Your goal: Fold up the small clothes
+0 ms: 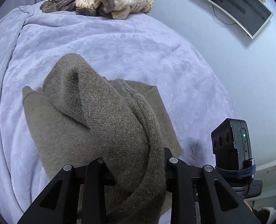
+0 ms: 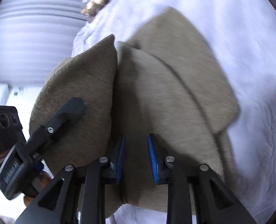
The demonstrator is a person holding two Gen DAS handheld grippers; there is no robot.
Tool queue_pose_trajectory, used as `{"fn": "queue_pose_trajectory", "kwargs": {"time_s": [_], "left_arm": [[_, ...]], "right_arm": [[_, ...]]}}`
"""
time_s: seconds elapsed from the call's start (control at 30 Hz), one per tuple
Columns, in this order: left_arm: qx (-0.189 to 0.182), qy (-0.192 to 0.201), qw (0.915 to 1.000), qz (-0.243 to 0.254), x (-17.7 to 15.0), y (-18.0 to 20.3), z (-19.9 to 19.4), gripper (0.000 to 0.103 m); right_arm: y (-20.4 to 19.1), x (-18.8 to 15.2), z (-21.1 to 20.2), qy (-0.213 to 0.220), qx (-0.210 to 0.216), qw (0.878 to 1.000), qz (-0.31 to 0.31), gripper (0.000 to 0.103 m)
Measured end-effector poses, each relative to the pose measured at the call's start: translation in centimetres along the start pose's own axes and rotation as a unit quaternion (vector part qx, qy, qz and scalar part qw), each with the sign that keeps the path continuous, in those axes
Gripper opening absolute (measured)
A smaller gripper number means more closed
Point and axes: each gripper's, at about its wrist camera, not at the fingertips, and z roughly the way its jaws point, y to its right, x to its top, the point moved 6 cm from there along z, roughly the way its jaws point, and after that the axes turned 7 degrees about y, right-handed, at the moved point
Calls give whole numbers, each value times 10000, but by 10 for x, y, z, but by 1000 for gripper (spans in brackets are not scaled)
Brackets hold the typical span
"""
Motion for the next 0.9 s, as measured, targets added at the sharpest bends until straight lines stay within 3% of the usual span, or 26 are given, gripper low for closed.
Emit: {"fn": "queue_pose_trajectory", "kwargs": {"time_s": [0.03, 0.1, 0.17, 0.2, 0.37, 0.43, 0.5, 0.6, 0.67, 0.77, 0.8, 0.87, 0.9], "left_arm": [[76, -27, 10000, 8, -2, 2, 4, 31], [23, -5, 10000, -41, -10, 6, -2, 57], [-27, 203, 9998, -78, -6, 11, -8, 76], [-44, 330, 9994, -21, -3, 14, -14, 79], [-180, 652, 9977, 33, 7, 20, -44, 79], [-74, 870, 9961, -114, 9, 8, -57, 79], [278, 973, 9945, -280, 5, -14, -65, 79], [801, 738, 9924, -570, -11, -54, -59, 79], [1052, 514, 9898, -809, -27, -78, -52, 79], [1230, 242, 9864, -1059, -47, -99, -40, 79], [1239, 167, 9857, -1126, -53, -103, -36, 79], [1176, 170, 9851, -1246, -59, -107, -33, 79], [1192, 185, 9846, -1266, -59, -107, -33, 79]], "right_arm": [[5, -1, 1, -14, 162, 9997, 164, 29], [12, -1, 3, 21, 355, 9988, 328, 28], [16, -1, 1, 72, 461, 9979, 440, 28], [21, 0, 4, 90, 483, 9976, 496, 28], [42, 13, -10, 379, 857, 9901, 1048, 30], [50, 18, -17, 577, 1112, 9827, 1364, 44], [55, 24, -19, 762, 1452, 9713, 1722, 57], [64, 23, -41, 906, 1891, 9562, 2041, 74], [59, 29, -38, 755, 1950, 9578, 1974, 74], [40, 33, -21, 345, 1658, 9732, 1556, 74], [33, 33, -14, 202, 1375, 9818, 1295, 74], [19, 25, -20, -48, 848, 9937, 735, 58], [12, 23, -15, -180, 501, 9981, 325, 26]]}}
